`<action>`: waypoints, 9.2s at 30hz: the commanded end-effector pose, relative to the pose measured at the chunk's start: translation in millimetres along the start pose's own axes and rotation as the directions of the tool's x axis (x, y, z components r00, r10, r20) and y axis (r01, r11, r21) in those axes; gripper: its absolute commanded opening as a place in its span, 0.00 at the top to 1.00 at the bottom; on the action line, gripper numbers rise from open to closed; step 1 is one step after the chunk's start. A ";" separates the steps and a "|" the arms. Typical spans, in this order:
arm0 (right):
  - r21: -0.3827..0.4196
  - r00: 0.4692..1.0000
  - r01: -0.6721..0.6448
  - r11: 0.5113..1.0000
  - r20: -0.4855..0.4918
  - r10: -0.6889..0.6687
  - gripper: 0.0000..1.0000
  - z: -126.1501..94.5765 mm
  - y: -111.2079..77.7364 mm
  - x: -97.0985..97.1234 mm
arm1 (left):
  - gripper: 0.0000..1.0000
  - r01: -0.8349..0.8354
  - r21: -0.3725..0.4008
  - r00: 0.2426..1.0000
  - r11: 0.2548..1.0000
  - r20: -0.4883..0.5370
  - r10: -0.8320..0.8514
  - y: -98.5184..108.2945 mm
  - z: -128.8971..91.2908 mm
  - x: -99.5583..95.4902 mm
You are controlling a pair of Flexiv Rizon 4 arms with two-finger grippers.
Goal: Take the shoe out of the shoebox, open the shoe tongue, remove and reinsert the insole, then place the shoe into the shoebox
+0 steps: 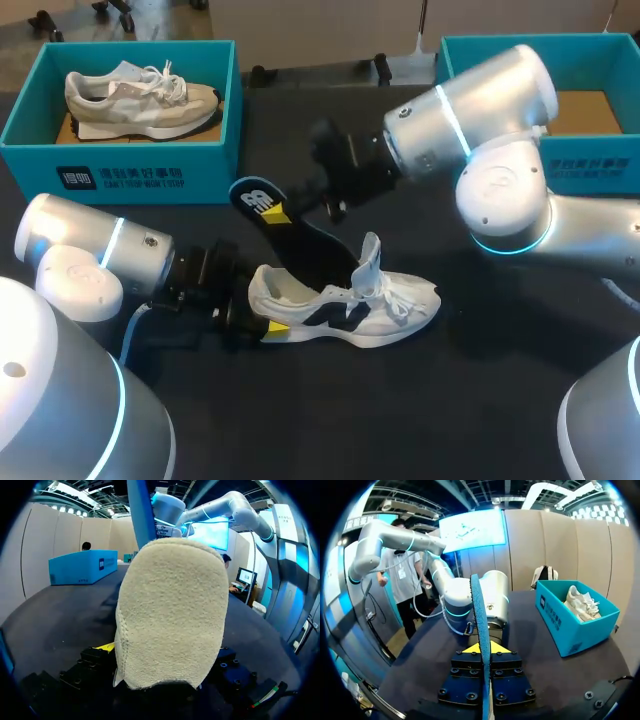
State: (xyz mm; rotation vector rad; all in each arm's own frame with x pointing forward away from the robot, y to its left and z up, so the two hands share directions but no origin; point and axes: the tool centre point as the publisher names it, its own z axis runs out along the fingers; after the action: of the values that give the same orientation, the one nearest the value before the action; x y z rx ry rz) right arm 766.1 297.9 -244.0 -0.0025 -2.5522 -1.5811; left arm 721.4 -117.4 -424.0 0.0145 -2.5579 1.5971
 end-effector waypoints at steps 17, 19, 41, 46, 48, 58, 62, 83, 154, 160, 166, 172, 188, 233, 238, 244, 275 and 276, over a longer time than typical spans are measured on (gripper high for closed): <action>-0.105 1.000 -0.018 0.994 0.003 0.018 1.00 7.7 11.0 -6.1 | 1.00 0.000 -0.004 1.000 1.000 -0.002 0.000 0.8 0.9 0.0; -0.115 1.000 -0.023 0.993 -0.006 0.022 1.00 8.6 22.7 -9.4 | 1.00 0.000 -0.004 1.000 1.000 -0.002 0.000 0.8 0.9 0.0; -0.301 0.970 -0.234 0.925 -0.135 0.202 1.00 -50.9 142.4 -17.0 | 1.00 0.000 -0.004 1.000 1.000 -0.002 0.000 0.8 0.9 0.0; -0.293 0.960 -0.268 0.918 -0.161 0.229 1.00 -76.4 166.4 -8.3 | 1.00 0.000 -0.004 1.000 1.000 -0.002 0.000 0.8 0.9 0.0; -0.265 0.953 -0.290 0.920 -0.164 0.253 1.00 -85.6 171.4 -5.0 | 1.00 0.000 -0.004 1.000 1.000 -0.002 0.000 0.8 0.9 0.0; -0.281 0.948 -0.311 0.908 -0.156 0.276 1.00 -123.4 199.0 15.9 | 1.00 0.000 -0.004 1.000 1.000 -0.002 0.000 0.8 0.9 0.0; -0.267 0.961 -0.271 0.925 -0.136 0.243 1.00 -130.0 208.3 17.4 | 1.00 0.000 -0.004 1.000 1.000 -0.002 0.000 0.8 0.9 0.0; -0.267 0.961 -0.271 0.925 -0.136 0.243 1.00 -130.0 208.3 17.4 | 1.00 0.000 -0.004 1.000 1.000 -0.002 0.000 0.8 0.9 0.0; -0.427 0.728 -0.653 0.625 -0.127 0.673 1.00 -240.4 225.8 186.7 | 1.00 0.000 -0.004 1.000 1.000 -0.002 0.000 0.8 0.9 0.0; -0.421 0.727 -0.654 0.629 -0.120 0.676 1.00 -234.6 218.3 192.7 | 1.00 0.000 -0.004 1.000 1.000 -0.002 0.000 0.8 0.9 0.0; -0.439 0.735 -0.639 0.632 -0.103 0.671 1.00 -236.4 216.9 196.2 | 1.00 0.000 -0.004 1.000 1.000 -0.002 0.000 0.8 0.9 0.0; -0.439 0.735 -0.639 0.632 -0.103 0.671 1.00 -236.4 216.9 196.2 | 1.00 0.000 -0.004 1.000 1.000 -0.002 0.000 0.8 0.9 0.0; -0.439 0.735 -0.639 0.632 -0.103 0.671 1.00 -236.4 216.9 196.2 | 0.00 -0.031 -0.057 0.999 0.998 0.012 0.031 -10.1 -10.8 13.2; -0.439 0.735 -0.639 0.632 -0.103 0.671 1.00 -236.4 216.9 196.2 | 0.00 0.008 -0.392 0.999 0.920 0.033 0.006 -22.8 -77.0 10.4; -0.439 0.735 -0.639 0.632 -0.103 0.671 1.00 -236.4 216.9 196.2 | 0.00 0.009 -0.470 0.998 0.883 0.053 0.018 -25.7 -81.3 11.1; -0.439 0.735 -0.639 0.632 -0.103 0.671 1.00 -236.4 216.9 196.2 | 0.00 -0.006 -0.560 0.998 0.828 0.048 0.040 -38.6 -86.0 12.4; -0.439 0.735 -0.639 0.632 -0.103 0.671 1.00 -236.4 216.9 196.2 | 0.00 -0.001 -0.861 0.993 0.509 0.059 0.101 -82.2 -77.9 13.3; -0.439 0.735 -0.639 0.632 -0.103 0.671 1.00 -236.4 216.9 196.2 | 0.00 0.000 -0.862 0.993 0.506 0.060 0.102 -82.6 -76.8 12.5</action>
State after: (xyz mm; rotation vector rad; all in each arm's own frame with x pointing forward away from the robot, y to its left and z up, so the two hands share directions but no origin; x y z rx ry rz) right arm 613.8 166.2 75.7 -0.9429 -1.7866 -1.7787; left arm 722.7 -78.8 -316.2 -0.0785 -3.1222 0.3251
